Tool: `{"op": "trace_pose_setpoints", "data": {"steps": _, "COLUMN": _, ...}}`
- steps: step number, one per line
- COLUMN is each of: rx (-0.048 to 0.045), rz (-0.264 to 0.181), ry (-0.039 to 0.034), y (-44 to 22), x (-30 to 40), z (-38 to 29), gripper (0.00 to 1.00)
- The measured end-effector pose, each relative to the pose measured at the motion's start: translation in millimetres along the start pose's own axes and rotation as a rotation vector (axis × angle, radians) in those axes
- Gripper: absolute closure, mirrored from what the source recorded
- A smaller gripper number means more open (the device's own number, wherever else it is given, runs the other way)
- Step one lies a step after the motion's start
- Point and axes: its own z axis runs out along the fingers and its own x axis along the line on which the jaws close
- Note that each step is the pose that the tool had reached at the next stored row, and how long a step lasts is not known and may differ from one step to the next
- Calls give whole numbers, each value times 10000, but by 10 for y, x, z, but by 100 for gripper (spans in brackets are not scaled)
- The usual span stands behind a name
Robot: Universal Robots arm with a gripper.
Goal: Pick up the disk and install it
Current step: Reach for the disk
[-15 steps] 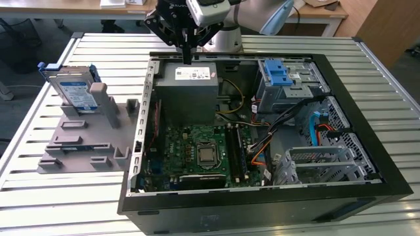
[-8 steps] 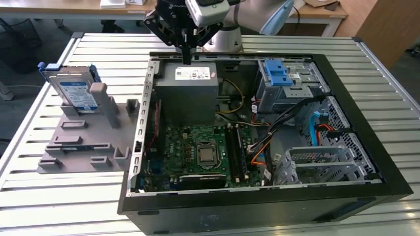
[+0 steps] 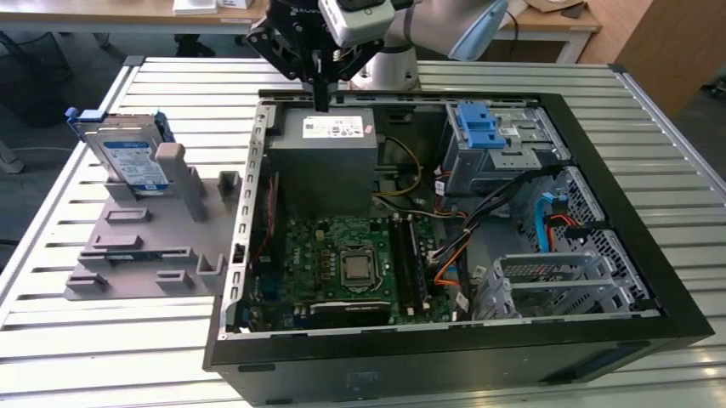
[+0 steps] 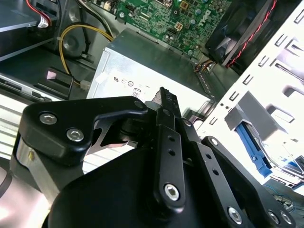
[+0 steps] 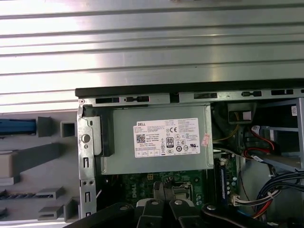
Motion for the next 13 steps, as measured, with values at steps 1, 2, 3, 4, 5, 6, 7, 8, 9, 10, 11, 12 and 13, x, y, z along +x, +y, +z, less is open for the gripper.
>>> {"op": "trace_pose_setpoints", "data": {"steps": 1, "rx": 0, "rz": 0, "ry": 0, "y": 0, "x": 2, "z": 0, "gripper": 89}}
{"op": "trace_pose_setpoints", "data": {"steps": 2, "rx": 0, "rz": -1, "ry": 0, "y": 0, "x": 5, "z": 1, "gripper": 89}}
{"op": "trace_pose_setpoints", "data": {"steps": 3, "rx": 0, "rz": 0, "ry": 0, "y": -1, "x": 8, "z": 1, "gripper": 89}}
{"op": "trace_pose_setpoints", "data": {"steps": 4, "rx": 0, "rz": -1, "ry": 0, "y": -1, "x": 13, "z": 1, "gripper": 89}}
{"op": "trace_pose_setpoints", "data": {"steps": 5, "rx": 0, "rz": -1, "ry": 0, "y": -2, "x": 19, "z": 1, "gripper": 89}}
{"op": "trace_pose_setpoints", "data": {"steps": 6, "rx": 1, "rz": 0, "ry": 1, "y": -3, "x": 27, "z": 1, "gripper": 89}}
{"op": "trace_pose_setpoints", "data": {"steps": 7, "rx": 2, "rz": -1, "ry": 1, "y": -3, "x": 37, "z": 0, "gripper": 89}}
{"op": "trace_pose_setpoints", "data": {"steps": 8, "rx": 1, "rz": -1, "ry": 1, "y": -4, "x": 49, "z": 0, "gripper": 89}}
{"op": "trace_pose_setpoints", "data": {"steps": 9, "rx": 1, "rz": -1, "ry": 1, "y": -5, "x": 61, "z": 1, "gripper": 89}}
{"op": "trace_pose_setpoints", "data": {"steps": 10, "rx": 0, "rz": -1, "ry": 1, "y": -5, "x": 72, "z": 0, "gripper": 89}}
{"op": "trace_pose_setpoints", "data": {"steps": 11, "rx": 0, "rz": -1, "ry": 0, "y": -3, "x": 83, "z": 1, "gripper": 89}}
{"op": "trace_pose_setpoints", "data": {"steps": 12, "rx": 0, "rz": -1, "ry": 1, "y": 0, "x": 91, "z": 1, "gripper": 89}}
{"op": "trace_pose_setpoints", "data": {"steps": 13, "rx": 2, "rz": -2, "ry": 1, "y": 7, "x": 99, "z": 1, "gripper": 89}}
